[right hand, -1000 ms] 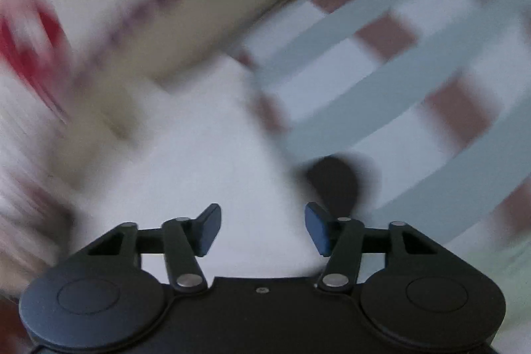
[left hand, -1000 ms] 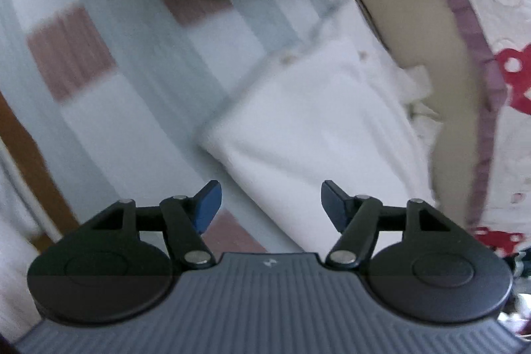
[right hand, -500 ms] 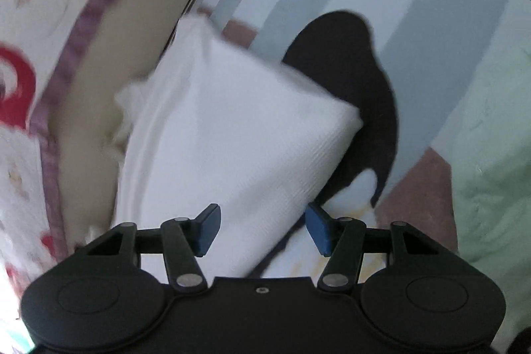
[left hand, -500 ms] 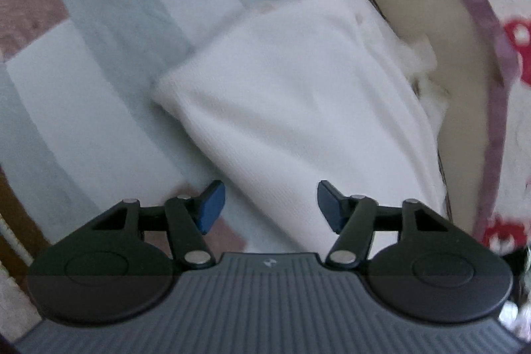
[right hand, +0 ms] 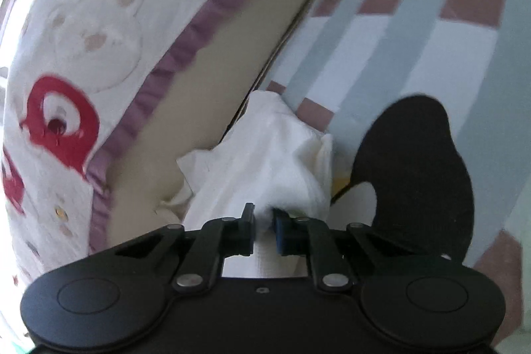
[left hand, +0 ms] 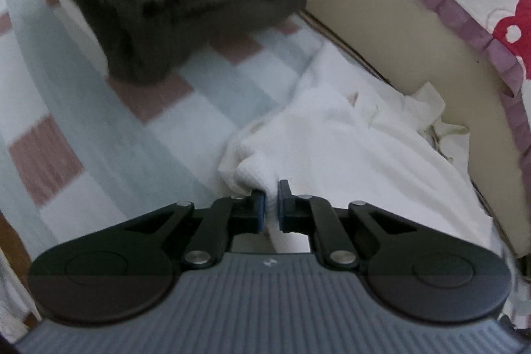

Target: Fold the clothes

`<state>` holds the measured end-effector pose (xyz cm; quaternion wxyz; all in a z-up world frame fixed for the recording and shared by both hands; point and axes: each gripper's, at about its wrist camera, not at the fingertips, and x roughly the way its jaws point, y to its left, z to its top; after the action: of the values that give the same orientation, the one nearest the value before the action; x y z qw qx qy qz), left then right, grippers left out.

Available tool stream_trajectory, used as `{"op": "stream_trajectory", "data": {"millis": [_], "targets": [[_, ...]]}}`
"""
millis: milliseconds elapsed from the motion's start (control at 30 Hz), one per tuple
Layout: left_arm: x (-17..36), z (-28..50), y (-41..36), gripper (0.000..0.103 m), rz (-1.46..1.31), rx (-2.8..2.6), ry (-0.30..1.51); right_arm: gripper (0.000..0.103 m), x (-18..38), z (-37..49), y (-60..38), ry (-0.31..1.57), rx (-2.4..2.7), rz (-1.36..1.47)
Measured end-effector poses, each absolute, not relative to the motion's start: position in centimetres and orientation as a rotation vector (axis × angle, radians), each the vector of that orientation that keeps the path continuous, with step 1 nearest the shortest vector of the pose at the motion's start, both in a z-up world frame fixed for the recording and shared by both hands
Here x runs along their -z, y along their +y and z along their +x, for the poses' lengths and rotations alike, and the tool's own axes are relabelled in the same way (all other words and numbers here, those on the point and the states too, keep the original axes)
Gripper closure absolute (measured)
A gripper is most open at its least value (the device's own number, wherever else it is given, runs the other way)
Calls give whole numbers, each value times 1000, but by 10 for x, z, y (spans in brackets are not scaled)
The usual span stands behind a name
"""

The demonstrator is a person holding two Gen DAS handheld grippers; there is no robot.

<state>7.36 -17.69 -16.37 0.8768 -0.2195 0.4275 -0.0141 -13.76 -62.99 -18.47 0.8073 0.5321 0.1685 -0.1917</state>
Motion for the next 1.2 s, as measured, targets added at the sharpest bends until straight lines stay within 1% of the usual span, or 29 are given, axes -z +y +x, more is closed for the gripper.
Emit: {"op": "stream_trajectory", "data": {"millis": [67, 133, 167, 200, 233, 267, 300, 333, 367, 433, 467, 533, 600, 633, 667, 700, 733, 800, 933, 1000, 1100, 1200], "targets": [[169, 81, -182, 95, -427, 24, 909, 84, 186, -136, -627, 437, 482, 1109], [176, 83, -180, 95, -443, 26, 951, 82, 195, -139, -629, 481, 524, 1173], [177, 83, -177, 94, -437, 15, 961, 74, 200, -140, -630, 487, 514, 1216], [179, 82, -175, 89, -430, 4, 972, 67, 203, -140, -631, 493, 519, 1236], [180, 81, -172, 81, -418, -9, 984, 55, 205, -146, -629, 489, 540, 1258], [180, 80, -171, 76, -373, -40, 999, 49, 206, -151, -627, 485, 561, 1281], [182, 81, -170, 73, -359, -62, 997, 48, 211, -156, -626, 460, 565, 1323], [182, 81, -167, 70, -379, -67, 985, 43, 215, -160, -625, 434, 567, 1365], [183, 81, -165, 67, -399, -61, 984, 43, 217, -159, -626, 431, 575, 1360], [184, 82, -167, 49, -410, -37, 968, 43, 219, -155, -628, 426, 592, 1342], [184, 82, -169, 44, -411, -28, 960, 43, 218, -147, -630, 433, 599, 1301], [186, 83, -175, 27, -415, -14, 942, 43, 215, -134, -629, 447, 578, 1198], [187, 85, -181, 23, -413, -10, 928, 72, 219, -125, -629, 448, 533, 1163], [187, 85, -183, 31, -401, -9, 922, 94, 222, -123, -633, 438, 517, 1188], [186, 86, -184, 50, -375, -3, 928, 94, 226, -121, -637, 428, 501, 1214], [186, 87, -186, 98, -348, 2, 934, 94, 226, -123, -639, 386, 485, 1235], [185, 87, -187, 96, -325, 6, 937, 95, 225, -126, -642, 341, 470, 1255], [173, 79, -182, 96, -333, -4, 899, 95, 206, -124, -640, 342, 442, 1166], [132, 57, -184, 96, -241, 56, 788, 96, 166, -122, -633, 387, 392, 994], [113, 45, -185, 97, -187, 97, 753, 96, 150, -130, -633, 423, 382, 959], [91, 25, -179, 97, -173, 175, 698, 97, 131, -146, -639, 449, 359, 973], [84, 6, -168, 97, -162, 186, 734, 97, 113, -163, -642, 494, 324, 1022]]}}
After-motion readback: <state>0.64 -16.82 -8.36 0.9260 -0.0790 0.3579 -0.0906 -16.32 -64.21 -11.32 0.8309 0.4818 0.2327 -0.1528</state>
